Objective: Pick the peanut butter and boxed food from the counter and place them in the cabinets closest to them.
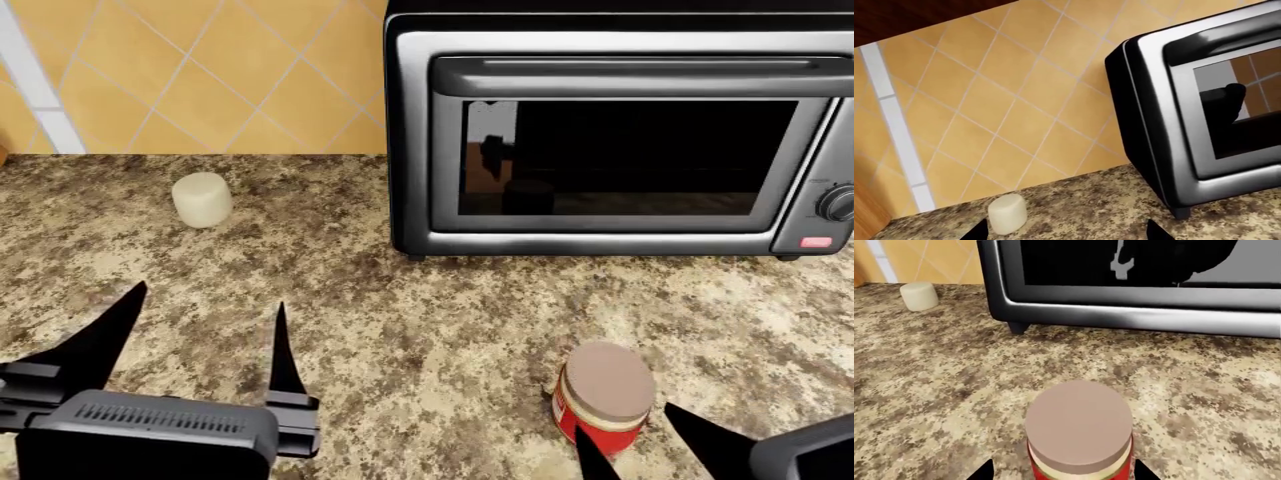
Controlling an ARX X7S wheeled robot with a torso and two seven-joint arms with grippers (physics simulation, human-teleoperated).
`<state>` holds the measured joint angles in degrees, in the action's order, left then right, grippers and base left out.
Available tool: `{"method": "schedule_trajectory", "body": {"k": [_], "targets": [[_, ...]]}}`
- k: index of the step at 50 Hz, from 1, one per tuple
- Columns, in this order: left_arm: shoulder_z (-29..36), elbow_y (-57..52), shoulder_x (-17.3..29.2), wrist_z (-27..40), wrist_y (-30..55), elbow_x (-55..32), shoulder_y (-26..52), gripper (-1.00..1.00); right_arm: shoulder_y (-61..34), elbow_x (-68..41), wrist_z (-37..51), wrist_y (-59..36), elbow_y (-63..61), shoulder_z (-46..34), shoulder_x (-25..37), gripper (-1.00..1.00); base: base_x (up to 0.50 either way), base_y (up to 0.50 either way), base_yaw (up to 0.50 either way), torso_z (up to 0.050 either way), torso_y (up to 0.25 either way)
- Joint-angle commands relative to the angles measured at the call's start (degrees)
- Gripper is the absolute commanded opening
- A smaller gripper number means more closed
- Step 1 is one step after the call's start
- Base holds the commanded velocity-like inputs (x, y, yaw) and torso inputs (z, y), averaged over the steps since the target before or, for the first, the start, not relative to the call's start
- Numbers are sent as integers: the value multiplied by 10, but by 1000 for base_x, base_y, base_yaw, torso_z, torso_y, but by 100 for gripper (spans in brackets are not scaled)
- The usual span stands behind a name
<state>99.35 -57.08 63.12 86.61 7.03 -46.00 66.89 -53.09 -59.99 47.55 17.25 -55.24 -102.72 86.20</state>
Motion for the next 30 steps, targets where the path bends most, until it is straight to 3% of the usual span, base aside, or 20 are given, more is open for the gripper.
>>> {"method": "schedule_trajectory", "body": {"k": [1, 30], "targets": [[-7, -2, -7, 2, 9, -5, -2, 100, 17, 11, -5, 22, 27, -14, -8, 100, 0, 0, 0, 0, 0], [-22, -3, -12, 0, 20, -8, -15, 100, -12, -48, -16, 5, 72, 11, -60, 100, 0, 0, 0, 0, 0]]}}
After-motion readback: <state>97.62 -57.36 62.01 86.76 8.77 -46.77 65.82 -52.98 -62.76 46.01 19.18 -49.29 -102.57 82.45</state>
